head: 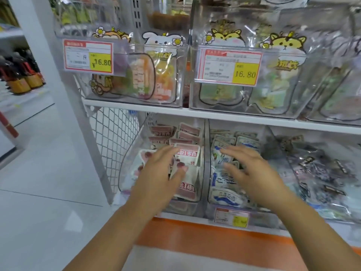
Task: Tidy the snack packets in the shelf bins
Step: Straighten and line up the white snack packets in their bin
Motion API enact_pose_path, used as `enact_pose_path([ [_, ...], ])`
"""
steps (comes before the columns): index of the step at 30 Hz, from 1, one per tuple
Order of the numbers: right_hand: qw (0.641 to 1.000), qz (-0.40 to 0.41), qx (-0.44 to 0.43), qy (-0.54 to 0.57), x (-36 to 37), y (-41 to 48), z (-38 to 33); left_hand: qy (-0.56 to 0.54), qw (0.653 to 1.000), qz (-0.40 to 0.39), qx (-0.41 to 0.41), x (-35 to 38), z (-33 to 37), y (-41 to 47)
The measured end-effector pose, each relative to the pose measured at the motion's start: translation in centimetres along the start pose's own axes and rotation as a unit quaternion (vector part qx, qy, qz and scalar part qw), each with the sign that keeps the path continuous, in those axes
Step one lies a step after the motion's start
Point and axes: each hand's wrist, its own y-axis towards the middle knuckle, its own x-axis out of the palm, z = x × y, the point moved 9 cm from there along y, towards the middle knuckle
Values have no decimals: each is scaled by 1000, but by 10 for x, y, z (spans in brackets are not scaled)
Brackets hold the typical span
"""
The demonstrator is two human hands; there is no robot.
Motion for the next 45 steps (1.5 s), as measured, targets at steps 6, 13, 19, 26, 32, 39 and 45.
enact_pose_path([
  [6,980,-171,102,26,14,-35,60,15,991,-119,64,69,36,2],
  [13,984,-133,88,-85,15,-23,59,49,990,-107,72,84,35,15],
  [19,991,-46,117,40,0,-4,69,42,990,-113,77,83,34,14],
  [26,973,75,201,88,-29,26,106,71,986,-125,83,82,33,6],
  [32,991,58,120,-31,-50,13,73,77,986,-115,96,81,38,8],
  [39,964,-140,43,-222,29,-20,62,109,979,-119,128,85,49,4],
  [45,985,-89,23,-144,8,-11,67,113,978,-121,127,85,47,-3],
])
